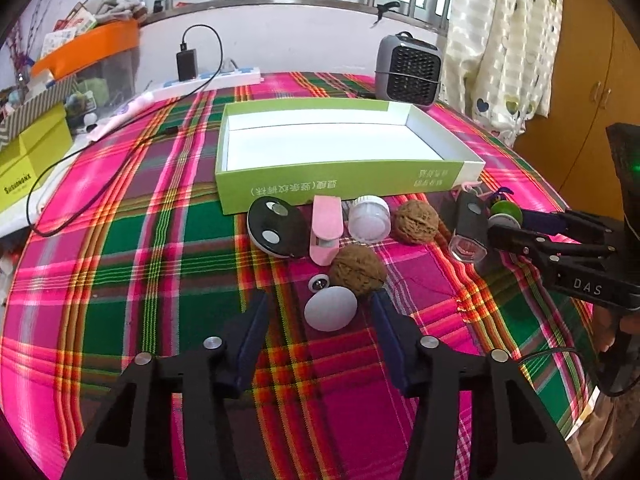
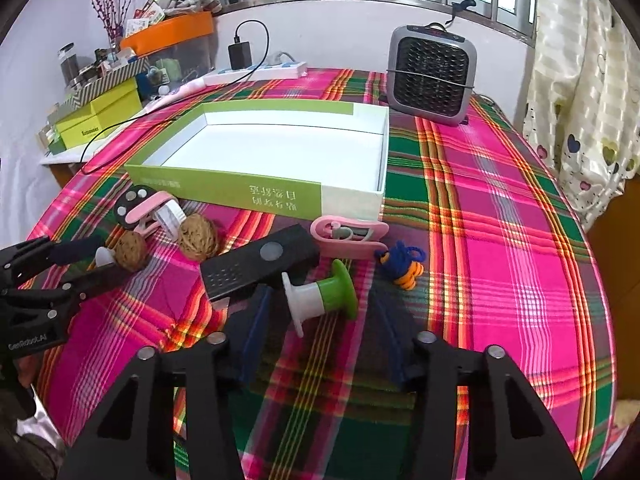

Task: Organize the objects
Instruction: 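Move left tool to the white ball while right tool moves to the white-and-green spool, then close left tool on the white ball while right tool closes on the spool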

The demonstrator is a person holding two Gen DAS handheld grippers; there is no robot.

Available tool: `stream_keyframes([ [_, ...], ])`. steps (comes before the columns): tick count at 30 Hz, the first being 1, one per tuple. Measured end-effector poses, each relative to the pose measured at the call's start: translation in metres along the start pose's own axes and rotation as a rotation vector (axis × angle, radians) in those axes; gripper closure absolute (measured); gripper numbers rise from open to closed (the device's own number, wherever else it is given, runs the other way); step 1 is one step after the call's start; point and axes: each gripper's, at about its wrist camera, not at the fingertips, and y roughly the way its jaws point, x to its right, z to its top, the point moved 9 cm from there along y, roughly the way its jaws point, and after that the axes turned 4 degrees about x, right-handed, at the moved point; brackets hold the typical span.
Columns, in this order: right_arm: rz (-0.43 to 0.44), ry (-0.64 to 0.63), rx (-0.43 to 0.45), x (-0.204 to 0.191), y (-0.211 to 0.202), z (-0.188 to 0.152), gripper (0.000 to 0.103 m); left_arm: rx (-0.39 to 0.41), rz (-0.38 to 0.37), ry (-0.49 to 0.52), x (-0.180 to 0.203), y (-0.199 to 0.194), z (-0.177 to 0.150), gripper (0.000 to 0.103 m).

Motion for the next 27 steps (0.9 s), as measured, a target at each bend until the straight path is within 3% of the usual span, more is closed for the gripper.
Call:
stream_keyframes([
  [3, 0.004, 0.001, -0.001, 0.0, 0.001, 0.0, 0.066, 0.002, 0.0, -0.001, 0.001, 0.0, 0.001, 0.061],
  [7, 0.007, 0.003, 0.0, 0.0, 0.001, 0.0, 0.066, -0.001, -0.007, 0.006, 0.003, 0.001, 0.001, 0.068],
  [10, 0.007, 0.006, 0.001, 0.0, 0.0, -0.001, 0.066, 0.002, -0.012, 0.012, 0.005, 0.0, 0.002, 0.08],
  [27, 0.014, 0.014, 0.007, -0.002, -0.007, -0.001, 0.067, 0.021, -0.008, 0.005, 0.004, -0.01, 0.007, 0.08],
])
